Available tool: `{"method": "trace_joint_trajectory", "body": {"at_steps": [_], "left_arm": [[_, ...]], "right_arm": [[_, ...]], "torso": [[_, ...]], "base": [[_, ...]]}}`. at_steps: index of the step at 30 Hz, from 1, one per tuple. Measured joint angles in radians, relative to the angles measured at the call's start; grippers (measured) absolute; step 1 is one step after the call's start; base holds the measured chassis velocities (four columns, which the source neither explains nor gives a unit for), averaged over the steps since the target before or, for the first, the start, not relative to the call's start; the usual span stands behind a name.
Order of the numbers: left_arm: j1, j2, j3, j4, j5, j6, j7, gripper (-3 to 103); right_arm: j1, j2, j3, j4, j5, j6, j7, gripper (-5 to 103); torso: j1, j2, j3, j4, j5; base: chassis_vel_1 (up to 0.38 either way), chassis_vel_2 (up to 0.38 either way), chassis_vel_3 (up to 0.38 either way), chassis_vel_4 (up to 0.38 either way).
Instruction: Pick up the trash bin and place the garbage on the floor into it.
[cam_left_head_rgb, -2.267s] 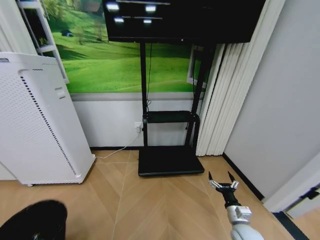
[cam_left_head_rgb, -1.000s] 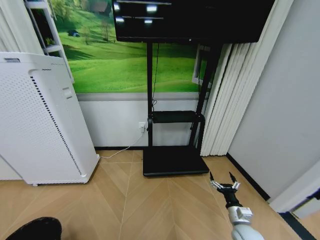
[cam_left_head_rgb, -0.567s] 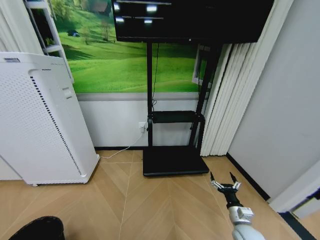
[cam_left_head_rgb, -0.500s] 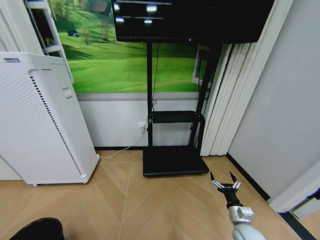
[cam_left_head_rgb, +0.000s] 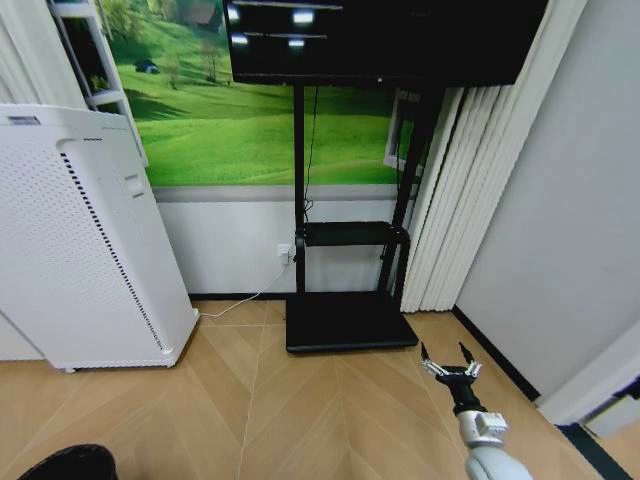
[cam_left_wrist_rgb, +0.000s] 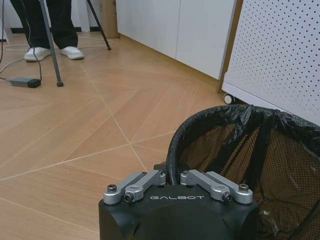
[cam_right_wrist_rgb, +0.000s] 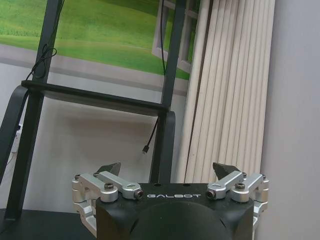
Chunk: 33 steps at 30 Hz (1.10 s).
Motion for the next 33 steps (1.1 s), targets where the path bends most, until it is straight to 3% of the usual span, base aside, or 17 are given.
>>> {"method": "trace_joint_trajectory", "body": {"at_steps": [1,2,6,8,10,13,16,18,22,24,25,26,27,28,31,33], "left_arm": [[-0.005,0.005,0.001,0.01,0.005,0.0,-0.005,6],[-0.006,0.009,0.002,0.014,0.006,0.004,-0.005,16],[-0.008,0.015,0.001,0.018,0.006,0.006,-0.006,22],[-0.006,0.018,0.0,0.012,-0.004,0.02,-0.008,38],[-0.003,0.017,0.0,0.006,-0.008,0.023,-0.008,38],[0.024,-0.005,0.0,-0.054,-0.012,0.029,-0.008,54],[0.037,-0.016,0.0,-0.079,-0.01,0.029,-0.008,59],[0.081,-0.042,-0.014,-0.154,-0.002,0.028,-0.007,70],[0.12,-0.053,-0.038,-0.215,0.007,0.018,0.017,81],[0.171,-0.059,-0.078,-0.284,0.046,0.012,0.105,92],[0.171,-0.059,-0.078,-0.284,0.046,0.012,0.105,92],[0.196,-0.062,-0.1,-0.329,0.084,-0.012,0.19,97],[0.21,-0.064,-0.14,-0.454,0.161,-0.063,0.354,100],[0.21,-0.064,-0.14,-0.454,0.161,-0.063,0.354,100],[0.158,-0.024,-0.163,-0.54,0.258,-0.101,0.485,100],[0.137,-0.005,-0.162,-0.556,0.274,-0.099,0.498,100]], "right_arm": [[-0.001,0.0,0.001,0.0,0.001,0.001,0.0,100],[-0.002,0.0,0.002,0.0,0.001,0.001,0.0,100],[-0.002,-0.001,0.004,0.0,0.001,0.002,0.0,100],[0.0,-0.004,0.005,-0.002,0.002,0.003,0.0,100],[0.001,-0.005,0.005,-0.002,0.002,0.003,0.0,100],[0.009,-0.008,0.001,-0.004,0.003,0.003,0.001,100],[0.013,-0.009,-0.001,-0.006,0.003,0.003,0.001,100],[0.024,-0.011,-0.005,-0.012,0.003,0.003,0.001,100],[0.031,-0.011,-0.009,-0.02,0.003,0.003,0.001,100],[0.033,-0.008,-0.011,-0.025,0.002,0.003,0.0,100],[0.033,-0.008,-0.011,-0.025,0.002,0.003,0.0,100],[0.033,-0.005,-0.011,-0.025,0.001,0.003,-0.001,100],[0.02,-0.001,-0.006,-0.012,-0.002,-0.004,-0.002,100],[0.02,-0.001,-0.006,-0.012,-0.002,-0.004,-0.002,100],[-0.009,0.003,0.011,0.018,-0.001,-0.008,-0.006,100],[-0.019,0.006,0.018,0.029,0.0,-0.008,-0.006,100]], "torso": [[0.0,0.0,0.0,0.0001,-0.0001],[0.0,0.0,0.0,0.0001,-0.0009],[0.0,0.0,0.0,0.0,-0.0004],[0.0,0.0,0.0,0.0,-0.0006],[0.0,0.0,0.0,0.0,-0.0004],[0.0,0.0,0.0,-0.0001,-0.0004],[0.0,0.0,0.0,-0.0001,-0.0002],[0.0,0.0,0.0,0.0001,-0.0003],[0.0,0.0,0.0,0.0001,-0.0002],[0.0,0.0,0.0,0.0001,0.0002],[0.0,0.0,0.0,0.0001,0.0002],[0.0,0.0,0.0,0.0002,0.0],[0.0,0.0,0.0,0.0001,0.0005],[0.0,0.0,0.0,0.0001,0.0005],[0.0,0.0,0.0,-0.0001,-0.0001],[0.0,0.0,0.0,-0.0001,-0.0002]], "base": [[0.0,0.0,0.0,0.0],[0.0,0.0,0.0,0.0],[0.0,0.0,0.0,0.0],[0.0,0.0,0.0,0.0],[0.0,0.0,0.0,0.0],[0.0,0.0,0.0,0.0],[0.0,0.0,0.0,0.0],[0.0,0.0,0.0,0.0],[0.0,0.0,0.0,0.0],[0.0,0.0,0.0,0.0],[0.0,0.0,0.0,0.0],[0.0,0.0,0.0,0.0],[0.0,0.0,0.0,0.0],[0.0,0.0,0.0,0.0],[0.0,0.0,0.0,0.0],[0.0,0.0,0.0,0.0]]}}
